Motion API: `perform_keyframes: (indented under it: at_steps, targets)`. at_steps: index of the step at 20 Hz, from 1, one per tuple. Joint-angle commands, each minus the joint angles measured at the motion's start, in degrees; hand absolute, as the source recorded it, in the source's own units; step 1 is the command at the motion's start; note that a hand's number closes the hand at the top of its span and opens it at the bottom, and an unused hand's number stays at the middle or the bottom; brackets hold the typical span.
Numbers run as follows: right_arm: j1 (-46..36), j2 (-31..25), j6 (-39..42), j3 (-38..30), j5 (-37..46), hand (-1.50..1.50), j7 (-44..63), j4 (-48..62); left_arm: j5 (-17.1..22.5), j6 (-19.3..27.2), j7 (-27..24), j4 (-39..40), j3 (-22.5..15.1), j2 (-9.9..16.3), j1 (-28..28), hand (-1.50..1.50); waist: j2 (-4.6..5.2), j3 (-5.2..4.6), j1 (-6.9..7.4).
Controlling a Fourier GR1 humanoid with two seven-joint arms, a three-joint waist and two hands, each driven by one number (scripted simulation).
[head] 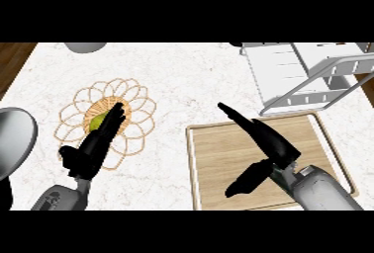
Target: Pick the eggplant from the tray and place it in the tiered basket
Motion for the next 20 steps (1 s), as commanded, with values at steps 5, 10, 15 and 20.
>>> perform_keyframes:
  at_steps: [5,10,15,20]
  targets:
    - [-13.1,-18.6,19.4,7.9,9.3,-1.50,16.0,-8.5,0.3,-0.6,1.0,0.6,0.1,-0.4,-0.8,0.00,-0.64,-0.37,0.15]
    - [-18.7,-24.1,34.8,12.4,7.5,-1.50,23.4,-12.3,-0.1,-1.0,1.6,0.9,0.4,-0.1,-2.0,0.00,-0.26,-0.17,0.24]
    - [-19.7,-21.1,40.8,10.0,-3.1,-1.50,39.5,-20.7,-1.0,-1.1,-1.2,0.7,0.8,-1.2,1.3,0.00,-0.18,-0.01,-0.08]
    - [-16.3,-21.1,38.9,10.6,-4.3,-1.50,46.6,-25.5,-3.3,0.5,-1.5,-0.5,0.1,-3.0,2.8,0.00,-0.14,0.05,-0.08]
